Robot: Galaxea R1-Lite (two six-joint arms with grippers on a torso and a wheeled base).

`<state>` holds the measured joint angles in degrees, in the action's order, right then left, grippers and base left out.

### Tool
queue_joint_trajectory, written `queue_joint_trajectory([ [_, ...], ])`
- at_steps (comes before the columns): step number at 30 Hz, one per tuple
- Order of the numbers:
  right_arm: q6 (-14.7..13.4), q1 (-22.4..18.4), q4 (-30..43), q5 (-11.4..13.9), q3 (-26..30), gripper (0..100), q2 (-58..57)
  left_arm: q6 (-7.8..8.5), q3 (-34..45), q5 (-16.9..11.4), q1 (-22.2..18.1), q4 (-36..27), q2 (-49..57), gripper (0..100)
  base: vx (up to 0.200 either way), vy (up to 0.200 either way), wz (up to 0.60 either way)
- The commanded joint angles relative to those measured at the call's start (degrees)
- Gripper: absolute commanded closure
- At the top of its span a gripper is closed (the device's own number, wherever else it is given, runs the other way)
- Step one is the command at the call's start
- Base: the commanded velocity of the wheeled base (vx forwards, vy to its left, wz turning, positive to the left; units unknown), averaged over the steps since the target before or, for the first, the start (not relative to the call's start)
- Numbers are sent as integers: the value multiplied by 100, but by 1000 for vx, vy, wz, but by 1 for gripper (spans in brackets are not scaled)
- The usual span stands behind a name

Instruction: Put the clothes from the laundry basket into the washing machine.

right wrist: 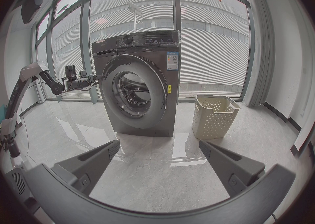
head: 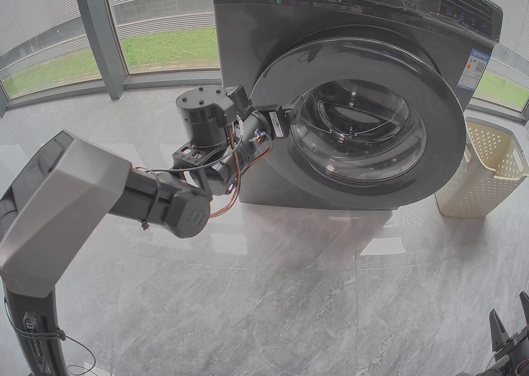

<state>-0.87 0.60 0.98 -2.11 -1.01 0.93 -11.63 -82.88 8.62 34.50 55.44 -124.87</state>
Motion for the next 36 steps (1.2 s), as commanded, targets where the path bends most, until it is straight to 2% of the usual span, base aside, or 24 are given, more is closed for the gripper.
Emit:
queue_joint_trajectory([
  [1,-1,2,-1,9,66,0,-93,20,2883,-273,118,37,2212,0,0,0,0],
  [3,-1,2,-1,18,66,0,-93,64,4070,-581,118,19,3100,0,0,0,0],
  [4,7,2,-1,18,66,0,-93,73,4527,-642,118,10,3460,0,0,0,0],
  [6,25,2,-1,26,66,0,-93,143,5318,-686,110,-7,4155,0,0,0,0],
  [9,25,2,-1,26,66,0,-93,460,6557,-730,22,-69,5271,0,0,0,0],
  [11,25,2,-1,26,66,0,-93,513,7128,-704,-119,-113,5807,0,0,0,0],
  [15,25,-7,-1,35,66,0,-93,750,7937,-695,-769,-130,6616,0,0,0,0],
  [17,25,-16,-1,44,66,0,-93,908,8200,-677,-1349,-192,7117,0,0,0,0],
  [19,16,-16,-1,44,66,0,-93,934,8288,-695,-1973,-394,7495,0,0,0,0],
  [22,25,-7,-1,44,66,0,-93,952,8288,-774,-2782,-1185,8611,0,0,0,0],
  [23,34,-7,-1,26,66,0,-93,970,8288,-818,-2923,-1563,8989,0,0,0,0],
  [24,34,-7,-1,26,66,0,-93,1014,8288,-897,-3046,-2204,9437,0,0,0,0],
  [26,34,-7,-1,35,57,0,-93,1198,8288,-1011,-3151,-3277,10193,0,0,0,0],
  [27,34,-7,-1,35,57,0,-93,1198,8288,-1011,-3151,-3277,10193,0,0,0,0],
  [28,34,-7,8,35,57,0,-93,1488,8288,-1117,-3213,-4868,11459,0,0,0,0],
  [29,34,-7,8,44,57,0,-93,1462,8288,-1143,-3213,-5333,11836,0,0,0,0],
  [30,34,-7,8,44,57,0,-93,1453,8288,-1143,-3213,-5430,11907,0,0,0,0],
  [31,34,-7,8,44,57,0,-93,1356,8148,-1099,-3213,-5957,12206,0,0,0,0],
  [34,34,-7,8,35,57,0,-93,1172,8280,-1020,-3450,-5544,12460,0,0,0,0],
  [36,34,-7,8,44,57,0,-93,1075,8288,-941,-3459,-5518,12487,0,0,0,0],
])
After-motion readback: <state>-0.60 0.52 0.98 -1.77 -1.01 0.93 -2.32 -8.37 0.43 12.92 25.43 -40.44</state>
